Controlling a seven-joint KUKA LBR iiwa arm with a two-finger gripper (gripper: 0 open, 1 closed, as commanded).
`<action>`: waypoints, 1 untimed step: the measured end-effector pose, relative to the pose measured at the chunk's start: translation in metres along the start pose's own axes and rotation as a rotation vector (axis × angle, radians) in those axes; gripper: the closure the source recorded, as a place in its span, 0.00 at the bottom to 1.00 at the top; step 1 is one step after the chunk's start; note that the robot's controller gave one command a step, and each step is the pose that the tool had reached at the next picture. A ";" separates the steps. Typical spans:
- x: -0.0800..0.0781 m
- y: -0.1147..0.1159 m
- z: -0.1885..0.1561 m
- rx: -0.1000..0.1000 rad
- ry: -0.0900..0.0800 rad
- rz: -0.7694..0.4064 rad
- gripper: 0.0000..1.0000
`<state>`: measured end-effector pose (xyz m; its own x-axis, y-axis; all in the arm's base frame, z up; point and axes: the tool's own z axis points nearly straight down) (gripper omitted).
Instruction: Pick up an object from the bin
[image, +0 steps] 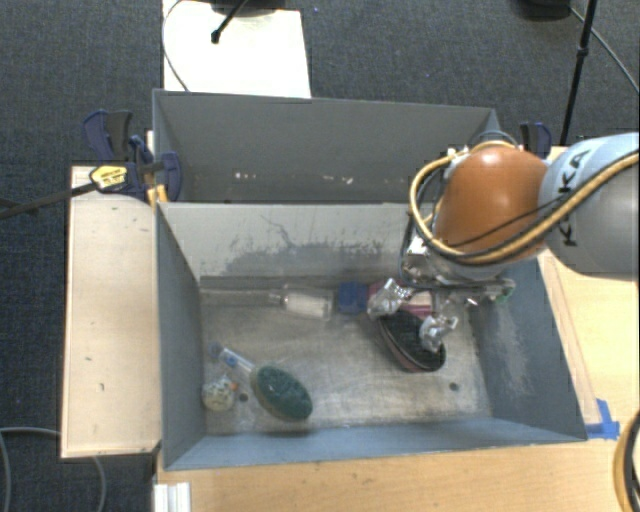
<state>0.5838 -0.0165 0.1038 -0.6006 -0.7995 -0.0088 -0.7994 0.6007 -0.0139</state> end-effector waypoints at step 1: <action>0.000 0.007 0.001 0.004 -0.002 -0.088 1.00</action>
Offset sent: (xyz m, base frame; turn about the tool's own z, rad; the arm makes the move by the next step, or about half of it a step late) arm -0.0709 0.0310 -0.0319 -0.3483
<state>0.5777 -0.0125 0.1025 -0.5283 -0.8490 -0.0090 -0.8488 0.5284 -0.0185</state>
